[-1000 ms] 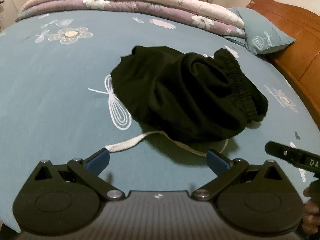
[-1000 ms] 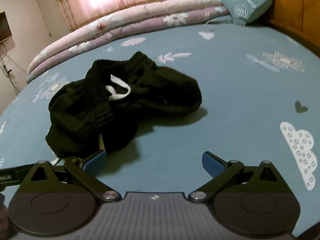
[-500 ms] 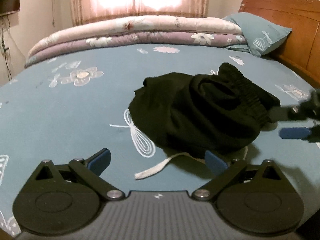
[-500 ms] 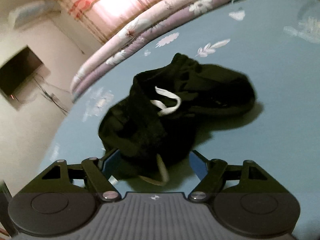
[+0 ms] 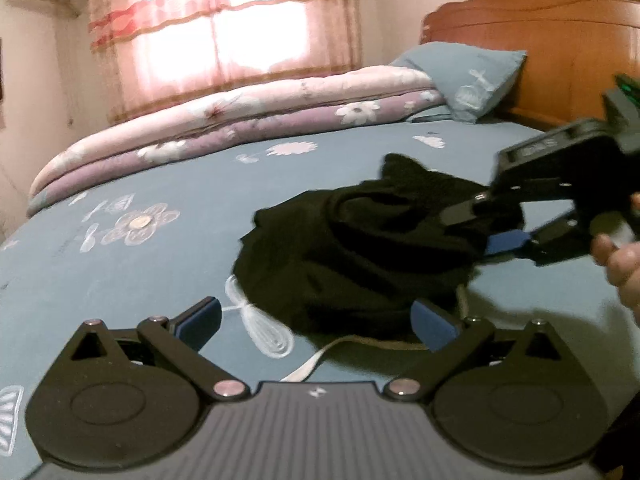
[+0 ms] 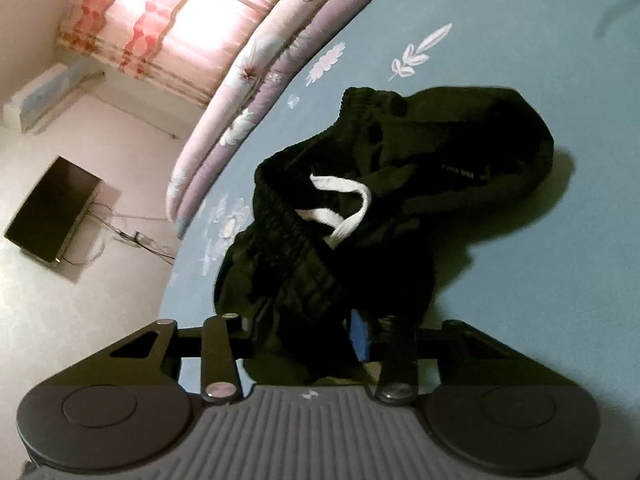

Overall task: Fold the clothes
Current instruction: 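Move both grippers toward the crumpled black garment on the bed, then close the right gripper on the garment waistband while the left gripper grasps nearby fabric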

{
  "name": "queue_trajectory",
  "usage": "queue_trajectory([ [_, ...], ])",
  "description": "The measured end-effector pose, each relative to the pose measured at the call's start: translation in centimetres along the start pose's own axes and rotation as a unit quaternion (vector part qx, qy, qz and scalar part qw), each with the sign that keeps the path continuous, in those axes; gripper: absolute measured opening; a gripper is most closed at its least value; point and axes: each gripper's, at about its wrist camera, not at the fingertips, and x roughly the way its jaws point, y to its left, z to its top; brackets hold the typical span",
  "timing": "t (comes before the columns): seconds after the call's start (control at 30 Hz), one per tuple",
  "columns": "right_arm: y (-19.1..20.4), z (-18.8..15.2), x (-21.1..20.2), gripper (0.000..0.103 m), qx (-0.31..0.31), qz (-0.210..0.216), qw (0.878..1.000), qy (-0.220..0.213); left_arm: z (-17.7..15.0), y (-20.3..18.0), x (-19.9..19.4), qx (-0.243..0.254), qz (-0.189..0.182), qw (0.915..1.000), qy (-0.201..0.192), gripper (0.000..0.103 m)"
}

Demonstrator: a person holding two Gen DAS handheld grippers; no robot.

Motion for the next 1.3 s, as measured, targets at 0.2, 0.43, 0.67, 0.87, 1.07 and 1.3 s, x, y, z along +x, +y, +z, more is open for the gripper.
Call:
queue_trajectory([
  [0.2, -0.8, 0.3, 0.0, 0.023, 0.033, 0.036, 0.999, 0.001, 0.7, -2.3, 0.2, 0.073, -0.009, 0.9969, -0.028, 0.101],
  [0.43, 5.5, 0.9, -2.1, 0.019, -0.047, 0.056, 0.997, 0.010, 0.7, -5.8, 1.2, 0.199, 0.036, 0.9767, -0.073, 0.101],
  [0.67, 9.2, 0.9, -1.8, 0.019, -0.079, 0.044, 0.996, 0.028, 0.3, -8.9, 2.4, 0.279, 0.090, 0.9497, -0.110, 0.095],
  [0.87, 9.9, 0.6, -2.5, 0.019, -0.094, 0.041, 0.994, 0.032, 1.2, -9.0, 4.4, 0.287, 0.128, 0.9423, -0.115, 0.083],
  [1.07, 9.6, 0.3, -2.8, 0.019, -0.090, 0.039, 0.995, 0.033, 1.6, -8.8, 4.1, 0.286, 0.125, 0.9397, -0.140, 0.085],
  [1.3, 10.0, 0.0, -3.2, 0.020, -0.095, 0.041, 0.994, 0.032, 1.6, -9.3, 4.8, 0.276, 0.135, 0.9415, -0.139, 0.063],
])
